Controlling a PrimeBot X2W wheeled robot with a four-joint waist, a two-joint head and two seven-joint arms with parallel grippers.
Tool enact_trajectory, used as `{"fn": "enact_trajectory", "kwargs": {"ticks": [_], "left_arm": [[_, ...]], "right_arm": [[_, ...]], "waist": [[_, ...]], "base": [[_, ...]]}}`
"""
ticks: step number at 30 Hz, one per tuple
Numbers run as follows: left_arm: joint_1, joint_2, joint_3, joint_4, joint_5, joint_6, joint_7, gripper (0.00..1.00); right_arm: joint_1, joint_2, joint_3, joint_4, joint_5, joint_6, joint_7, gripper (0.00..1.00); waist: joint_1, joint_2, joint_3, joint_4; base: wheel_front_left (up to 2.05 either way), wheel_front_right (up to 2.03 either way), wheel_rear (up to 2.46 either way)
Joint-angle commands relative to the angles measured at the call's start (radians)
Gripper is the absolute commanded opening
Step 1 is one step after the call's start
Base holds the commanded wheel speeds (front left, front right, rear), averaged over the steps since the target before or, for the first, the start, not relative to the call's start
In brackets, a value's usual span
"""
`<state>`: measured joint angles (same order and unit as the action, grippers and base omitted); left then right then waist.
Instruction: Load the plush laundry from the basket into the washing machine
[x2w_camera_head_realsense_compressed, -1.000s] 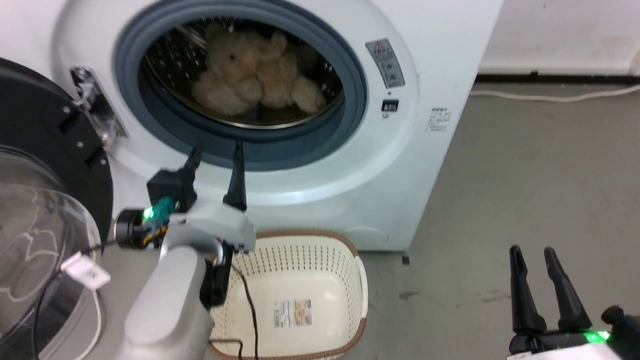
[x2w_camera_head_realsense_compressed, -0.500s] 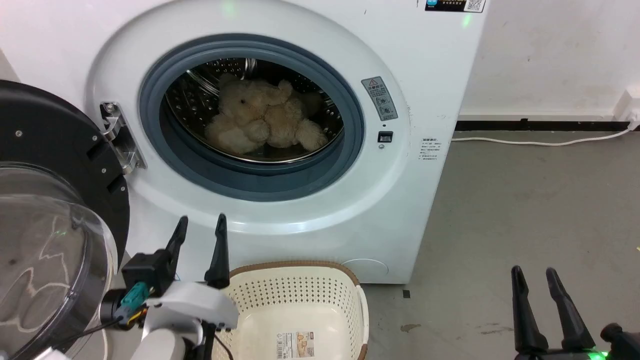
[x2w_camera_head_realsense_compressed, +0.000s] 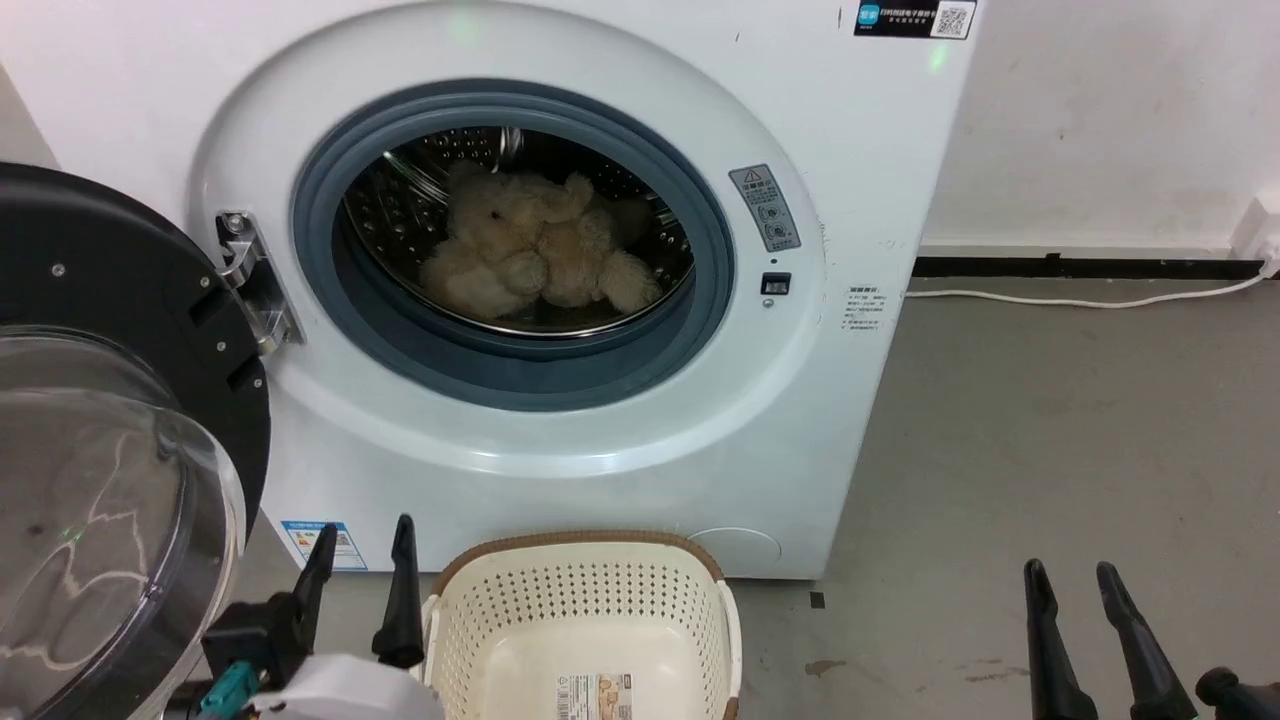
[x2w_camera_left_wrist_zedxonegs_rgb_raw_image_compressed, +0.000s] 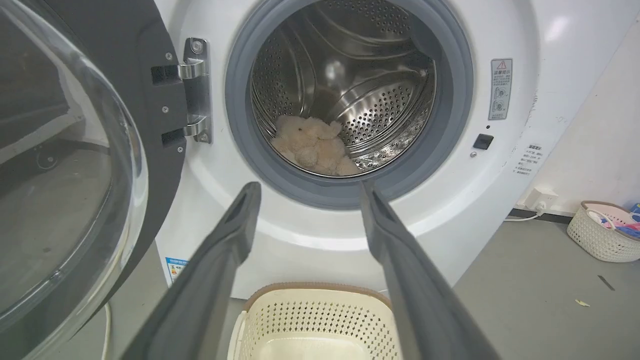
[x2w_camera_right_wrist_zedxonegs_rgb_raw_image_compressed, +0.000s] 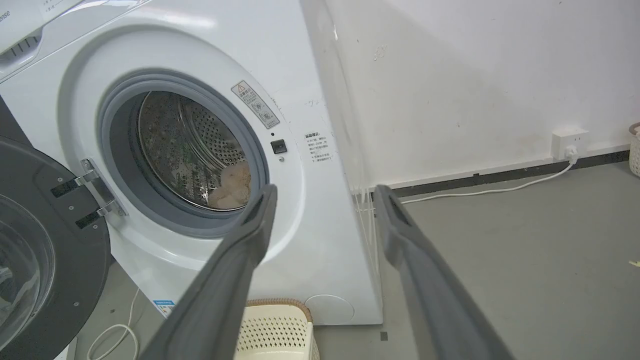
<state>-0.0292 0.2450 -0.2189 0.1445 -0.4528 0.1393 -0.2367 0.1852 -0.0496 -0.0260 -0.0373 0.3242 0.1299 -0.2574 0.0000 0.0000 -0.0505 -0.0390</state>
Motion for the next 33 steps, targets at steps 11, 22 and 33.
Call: {"fn": "enact_trajectory", "kwargs": {"ticks": [11, 22, 33], "left_arm": [[0.075, 0.030, -0.033, -0.052, 0.030, 0.019, 0.016, 1.00], [0.076, 0.050, -0.048, -0.074, 0.044, 0.034, 0.050, 1.00], [0.078, 0.048, -0.045, -0.095, 0.023, 0.044, 0.065, 1.00]], "right_arm": [[0.033, -0.001, 0.003, 0.051, -0.059, 0.001, -0.004, 1.00], [0.030, -0.001, 0.007, 0.080, -0.105, 0.001, -0.004, 1.00], [0.026, -0.001, 0.011, 0.095, -0.110, 0.001, -0.004, 1.00]], "waist": [[0.0000, 0.0000, -0.009, -0.001], [0.0000, 0.0000, -0.009, 0.001], [0.0000, 0.0000, -0.010, 0.000]], "base": [[0.00, 0.00, 0.00], [0.00, 0.00, 0.00], [0.00, 0.00, 0.00]]}}
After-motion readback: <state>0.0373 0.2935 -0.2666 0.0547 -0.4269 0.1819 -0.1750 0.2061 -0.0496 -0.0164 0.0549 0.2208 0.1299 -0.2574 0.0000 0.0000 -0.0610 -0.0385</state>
